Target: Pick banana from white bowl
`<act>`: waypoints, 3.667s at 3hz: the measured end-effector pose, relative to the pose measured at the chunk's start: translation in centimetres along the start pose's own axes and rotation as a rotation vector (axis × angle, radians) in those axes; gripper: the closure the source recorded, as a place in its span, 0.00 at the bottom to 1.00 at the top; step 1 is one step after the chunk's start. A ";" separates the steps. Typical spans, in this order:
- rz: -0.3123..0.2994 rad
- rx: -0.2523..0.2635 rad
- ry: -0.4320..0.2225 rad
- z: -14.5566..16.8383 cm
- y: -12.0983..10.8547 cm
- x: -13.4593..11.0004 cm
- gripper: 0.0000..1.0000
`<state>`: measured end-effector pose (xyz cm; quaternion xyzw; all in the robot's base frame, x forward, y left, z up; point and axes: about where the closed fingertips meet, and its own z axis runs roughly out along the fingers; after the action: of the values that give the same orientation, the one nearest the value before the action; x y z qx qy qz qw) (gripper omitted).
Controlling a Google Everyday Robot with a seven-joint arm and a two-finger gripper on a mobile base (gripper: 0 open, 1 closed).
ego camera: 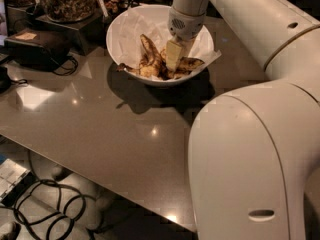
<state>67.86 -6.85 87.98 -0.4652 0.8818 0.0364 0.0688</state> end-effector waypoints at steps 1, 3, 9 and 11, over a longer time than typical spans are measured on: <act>-0.007 0.021 0.002 0.1 -0.1 0.1 0.88; -0.031 0.039 -0.011 -0.2 0.3 0.2 1.00; -0.198 -0.048 -0.178 -8.6 7.5 1.1 1.00; -0.222 -0.041 -0.201 -8.8 7.7 0.7 1.00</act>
Offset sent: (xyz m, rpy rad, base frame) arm -0.0246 -0.0067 0.0091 -0.0374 -0.0272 0.0503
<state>60.35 -4.15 96.55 -0.5553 0.8125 0.0929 0.1511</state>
